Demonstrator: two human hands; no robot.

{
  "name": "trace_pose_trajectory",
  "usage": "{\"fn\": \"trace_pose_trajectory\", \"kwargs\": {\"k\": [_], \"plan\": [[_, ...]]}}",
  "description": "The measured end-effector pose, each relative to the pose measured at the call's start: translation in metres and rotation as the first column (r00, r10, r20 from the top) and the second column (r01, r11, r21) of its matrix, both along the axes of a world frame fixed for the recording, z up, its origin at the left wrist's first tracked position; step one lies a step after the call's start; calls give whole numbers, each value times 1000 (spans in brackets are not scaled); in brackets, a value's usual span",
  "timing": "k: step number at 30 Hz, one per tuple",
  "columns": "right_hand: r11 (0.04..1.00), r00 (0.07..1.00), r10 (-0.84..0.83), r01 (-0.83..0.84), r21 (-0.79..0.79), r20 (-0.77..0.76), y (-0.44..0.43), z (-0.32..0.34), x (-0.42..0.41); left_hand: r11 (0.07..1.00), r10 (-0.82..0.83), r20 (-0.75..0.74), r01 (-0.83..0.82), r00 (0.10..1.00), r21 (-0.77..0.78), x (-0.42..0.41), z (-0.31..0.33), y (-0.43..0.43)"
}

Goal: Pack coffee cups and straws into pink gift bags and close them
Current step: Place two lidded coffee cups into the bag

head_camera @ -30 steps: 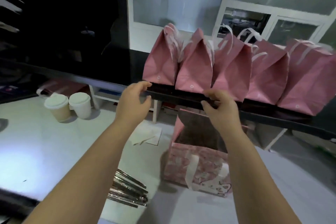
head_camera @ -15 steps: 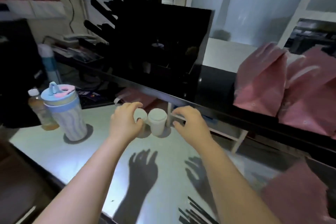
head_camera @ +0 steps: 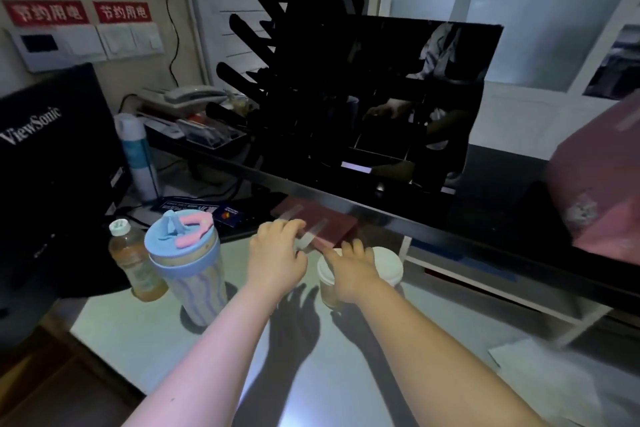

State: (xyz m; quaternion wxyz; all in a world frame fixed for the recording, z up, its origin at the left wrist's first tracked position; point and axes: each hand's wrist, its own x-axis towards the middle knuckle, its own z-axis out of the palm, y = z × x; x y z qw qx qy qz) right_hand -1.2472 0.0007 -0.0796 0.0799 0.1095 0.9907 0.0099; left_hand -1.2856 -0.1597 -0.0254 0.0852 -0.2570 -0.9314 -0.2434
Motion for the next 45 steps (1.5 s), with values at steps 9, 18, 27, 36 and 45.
{"fn": "trace_pose_trajectory", "kwargs": {"k": [9,18,27,36,45], "plan": [[966,968,36,-98,-238,-249,14,50,26,997,-37,-33,39,999,63,-13,40,30],[916,923,-133,-25,-401,-361,98,168,141,954,-247,-208,275,946,120,33,115,126],[945,813,-307,197,-263,-495,196,196,328,844,-495,-261,530,829,84,184,117,243],[937,749,-348,283,-202,-564,274,196,520,744,-652,-212,668,728,4,360,98,328],[944,780,-331,271,-189,-532,296,149,609,650,-756,-16,754,654,94,446,53,348]]}}
